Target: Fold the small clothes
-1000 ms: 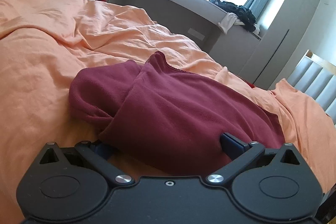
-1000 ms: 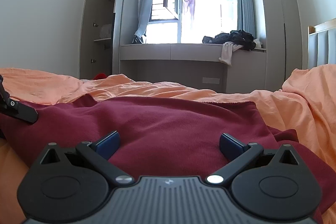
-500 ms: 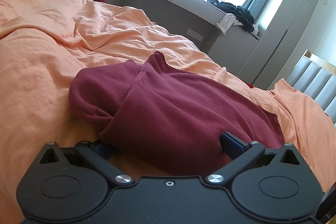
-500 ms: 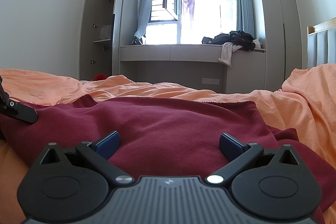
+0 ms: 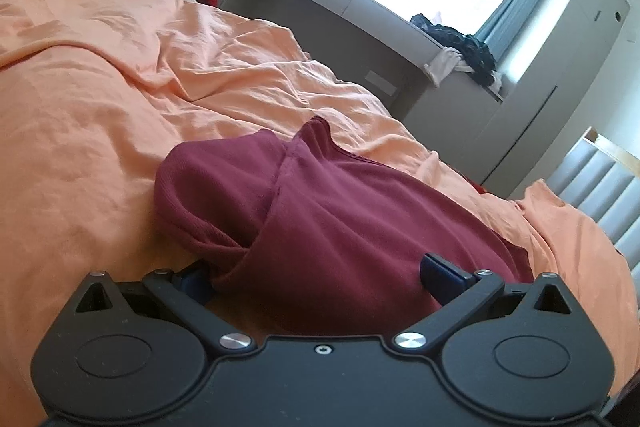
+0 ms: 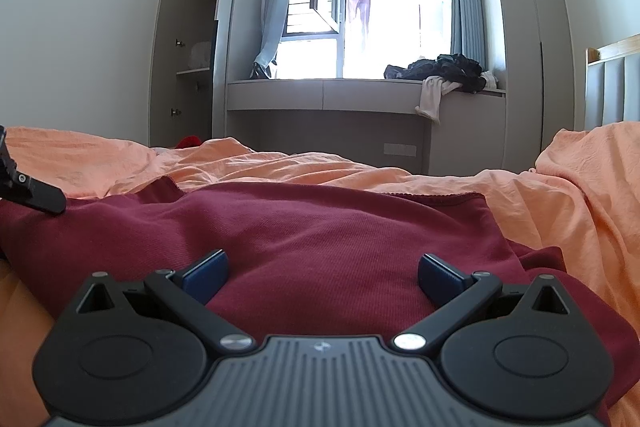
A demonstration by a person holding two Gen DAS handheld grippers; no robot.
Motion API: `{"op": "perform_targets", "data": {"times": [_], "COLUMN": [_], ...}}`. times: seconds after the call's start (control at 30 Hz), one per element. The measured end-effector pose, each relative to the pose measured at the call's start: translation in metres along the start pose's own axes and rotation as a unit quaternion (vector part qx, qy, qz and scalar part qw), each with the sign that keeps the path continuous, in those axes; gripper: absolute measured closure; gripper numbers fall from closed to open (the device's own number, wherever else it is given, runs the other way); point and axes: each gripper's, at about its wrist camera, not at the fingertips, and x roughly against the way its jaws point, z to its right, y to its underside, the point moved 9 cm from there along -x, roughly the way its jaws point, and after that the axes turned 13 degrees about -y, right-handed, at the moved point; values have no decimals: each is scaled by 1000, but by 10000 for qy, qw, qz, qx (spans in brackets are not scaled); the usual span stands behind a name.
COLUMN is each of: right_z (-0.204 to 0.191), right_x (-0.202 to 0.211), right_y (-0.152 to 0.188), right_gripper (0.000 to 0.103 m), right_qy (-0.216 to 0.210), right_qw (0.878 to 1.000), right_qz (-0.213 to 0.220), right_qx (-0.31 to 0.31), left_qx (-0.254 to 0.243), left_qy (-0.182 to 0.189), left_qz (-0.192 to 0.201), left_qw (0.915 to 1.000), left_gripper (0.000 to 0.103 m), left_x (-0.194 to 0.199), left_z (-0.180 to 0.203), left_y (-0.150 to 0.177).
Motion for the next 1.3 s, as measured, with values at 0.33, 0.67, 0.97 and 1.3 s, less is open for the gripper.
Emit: {"op": "perform_targets", "data": {"times": [0.33,0.67,0.97,1.3], "right_z": [-4,-4,-3,-2], "right_x": [-1,0,0,5], "right_y": [-2,2,2,-5], "right_gripper": [0,0,0,0], "right_qy": [80,91,119,-95], "right_qw": [9999,9999,9999,9990], "right_qz": [-50,-11,-60,-437], "right_qx": [80,45,45,74], "left_qx": [104,36,180,-1248], "left_qy": [-512,-583,-643,33], "left_qz": [110,161,400,1246], "left_qw": [9986,9982,9970,9843], "left_gripper": [12,15,55,81], "left_x": [-10,-9,-7,16], "left_z": [-6,-6,-9,61], "left_y": [-8,-7,-10,-44]}}
